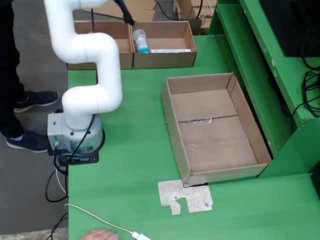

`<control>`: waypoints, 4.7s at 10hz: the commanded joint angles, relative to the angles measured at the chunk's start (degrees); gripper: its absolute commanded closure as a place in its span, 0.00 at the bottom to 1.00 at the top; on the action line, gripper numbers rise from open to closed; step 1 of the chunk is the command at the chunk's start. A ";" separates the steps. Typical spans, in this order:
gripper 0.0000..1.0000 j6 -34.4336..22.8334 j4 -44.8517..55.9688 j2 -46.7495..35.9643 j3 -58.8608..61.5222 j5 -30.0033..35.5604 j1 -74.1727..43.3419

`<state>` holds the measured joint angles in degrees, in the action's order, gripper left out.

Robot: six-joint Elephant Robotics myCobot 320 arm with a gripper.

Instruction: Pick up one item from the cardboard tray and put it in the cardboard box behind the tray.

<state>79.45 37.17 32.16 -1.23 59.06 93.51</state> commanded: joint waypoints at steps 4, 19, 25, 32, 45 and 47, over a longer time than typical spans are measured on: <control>0.00 -12.45 -2.95 0.79 1.23 8.13 -17.69; 0.00 -31.34 -2.86 2.51 1.23 25.87 -41.05; 0.00 -32.66 -6.79 4.65 1.23 26.53 -43.59; 0.00 -48.35 6.30 1.56 1.23 35.18 -61.79; 0.00 -64.13 14.98 -0.66 1.23 34.39 -78.12; 0.00 -65.10 15.37 -0.76 1.23 34.60 -78.86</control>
<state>16.34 52.82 32.78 -1.14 93.25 16.61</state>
